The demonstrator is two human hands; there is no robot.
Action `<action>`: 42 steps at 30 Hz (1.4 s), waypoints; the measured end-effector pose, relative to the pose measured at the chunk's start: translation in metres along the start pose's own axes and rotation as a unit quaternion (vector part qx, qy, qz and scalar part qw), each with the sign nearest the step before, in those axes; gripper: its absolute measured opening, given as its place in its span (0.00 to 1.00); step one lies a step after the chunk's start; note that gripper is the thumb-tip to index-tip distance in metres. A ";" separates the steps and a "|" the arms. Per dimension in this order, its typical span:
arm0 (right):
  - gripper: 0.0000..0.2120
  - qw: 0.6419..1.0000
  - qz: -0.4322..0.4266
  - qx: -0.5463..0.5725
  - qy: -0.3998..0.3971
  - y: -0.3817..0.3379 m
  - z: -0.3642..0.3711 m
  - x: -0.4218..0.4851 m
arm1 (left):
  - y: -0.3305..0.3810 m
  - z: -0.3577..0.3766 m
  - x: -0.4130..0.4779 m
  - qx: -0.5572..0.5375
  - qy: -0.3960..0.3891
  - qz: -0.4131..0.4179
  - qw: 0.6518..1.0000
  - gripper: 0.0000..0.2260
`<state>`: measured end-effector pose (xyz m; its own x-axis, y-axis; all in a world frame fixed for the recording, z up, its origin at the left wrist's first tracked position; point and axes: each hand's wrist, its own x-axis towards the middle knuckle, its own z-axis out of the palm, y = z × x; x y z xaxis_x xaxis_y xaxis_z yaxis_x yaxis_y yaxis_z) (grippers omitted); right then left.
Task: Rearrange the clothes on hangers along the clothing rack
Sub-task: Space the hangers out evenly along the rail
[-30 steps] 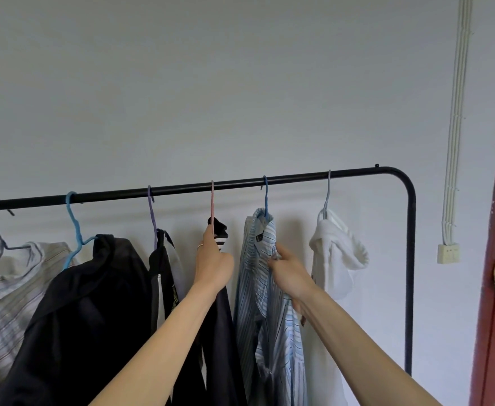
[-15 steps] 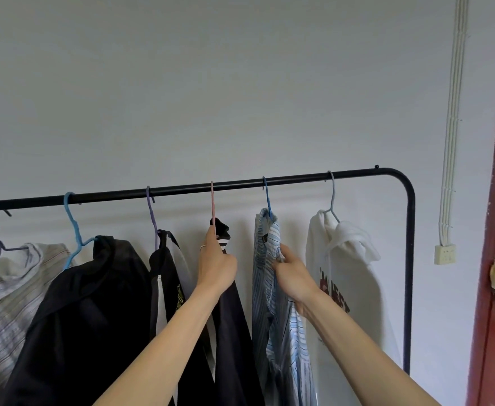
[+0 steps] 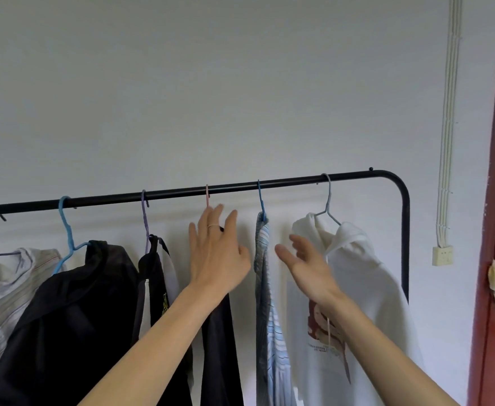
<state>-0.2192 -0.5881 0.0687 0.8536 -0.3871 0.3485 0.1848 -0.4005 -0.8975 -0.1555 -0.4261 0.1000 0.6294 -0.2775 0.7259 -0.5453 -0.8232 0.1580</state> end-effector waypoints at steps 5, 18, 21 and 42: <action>0.28 0.940 -0.109 -0.255 0.199 0.005 -0.049 0.002 | 0.034 -0.001 0.013 -0.175 -0.112 -0.018 0.978 0.32; 0.23 0.942 0.104 -0.313 0.060 0.029 -0.096 0.027 | 0.064 0.032 0.015 -0.341 -0.273 -0.167 0.884 0.33; 0.23 0.948 0.098 -0.299 0.042 0.029 -0.091 0.037 | 0.074 0.035 0.015 -0.352 -0.233 -0.166 0.891 0.31; 0.12 0.973 -0.013 -0.223 0.064 0.057 -0.116 0.046 | 0.115 0.091 0.028 -0.475 -0.100 -0.214 0.848 0.39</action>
<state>-0.2259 -0.7251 0.0655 0.7780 -0.4618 0.4259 -0.0495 -0.7209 -0.6912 -0.1502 -0.5742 0.0776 0.9117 -0.2108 0.3526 -0.3832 -0.1267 0.9150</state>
